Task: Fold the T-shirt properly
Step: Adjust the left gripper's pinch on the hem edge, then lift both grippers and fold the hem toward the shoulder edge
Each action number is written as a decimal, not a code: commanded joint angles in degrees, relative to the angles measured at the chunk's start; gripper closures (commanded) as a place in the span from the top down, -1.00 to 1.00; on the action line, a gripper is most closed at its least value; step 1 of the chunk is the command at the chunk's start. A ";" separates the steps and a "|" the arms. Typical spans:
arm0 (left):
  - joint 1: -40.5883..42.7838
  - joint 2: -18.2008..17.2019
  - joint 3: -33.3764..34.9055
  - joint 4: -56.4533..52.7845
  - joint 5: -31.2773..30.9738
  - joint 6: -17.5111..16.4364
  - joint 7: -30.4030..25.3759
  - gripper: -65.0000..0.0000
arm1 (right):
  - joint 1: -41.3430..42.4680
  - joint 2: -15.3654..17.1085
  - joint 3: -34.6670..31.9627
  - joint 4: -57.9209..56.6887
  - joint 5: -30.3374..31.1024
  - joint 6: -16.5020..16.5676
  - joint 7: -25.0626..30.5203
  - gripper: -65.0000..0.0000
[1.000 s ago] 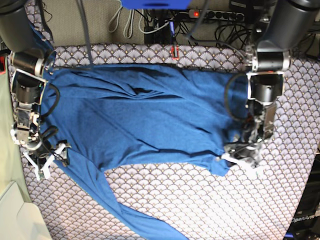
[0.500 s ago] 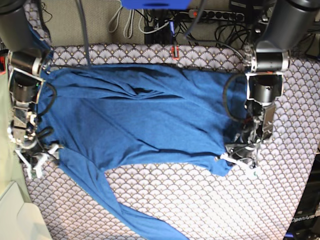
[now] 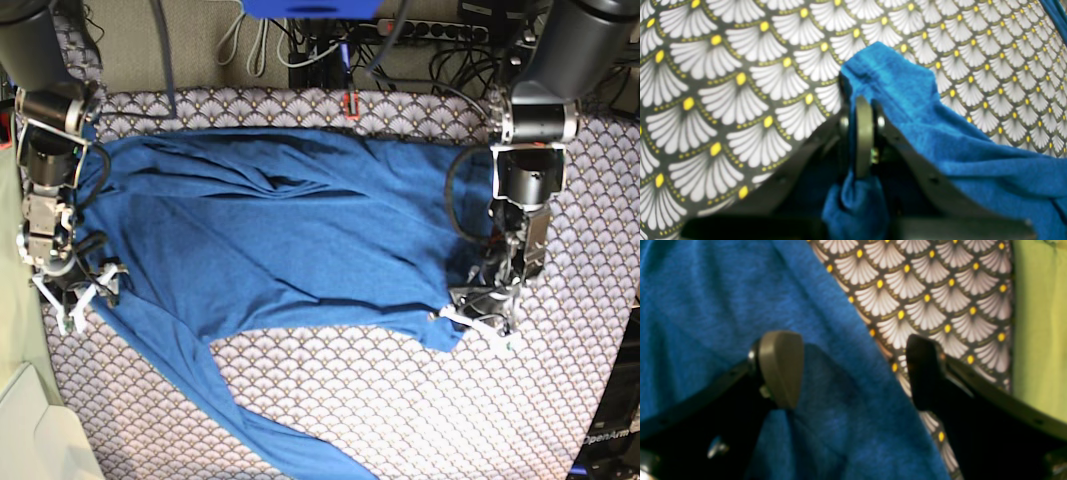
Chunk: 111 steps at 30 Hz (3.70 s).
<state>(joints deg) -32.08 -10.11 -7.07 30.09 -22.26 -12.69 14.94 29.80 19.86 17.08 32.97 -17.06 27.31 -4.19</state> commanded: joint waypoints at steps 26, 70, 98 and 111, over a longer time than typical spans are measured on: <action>-1.73 -0.40 -0.09 0.82 -0.38 -0.45 -1.18 -0.99 | 1.89 1.11 0.11 -4.71 0.49 -0.10 1.77 -0.93; 15.86 0.22 -10.03 39.85 -1.08 -0.63 18.34 -0.99 | -21.32 -0.12 7.84 34.85 15.96 7.11 1.24 -1.00; 24.56 -7.08 -15.92 51.45 -24.02 -0.63 37.06 -0.99 | -31.87 0.32 14.26 43.38 24.66 12.69 1.15 -1.00; 28.43 -7.87 -15.57 52.42 -24.11 -0.63 37.59 -0.99 | -37.58 0.23 14.52 43.38 24.66 12.69 1.59 -1.00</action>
<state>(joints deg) -2.81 -16.91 -22.39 81.14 -45.32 -13.17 53.34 -8.40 18.90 31.11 75.33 6.46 40.07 -4.47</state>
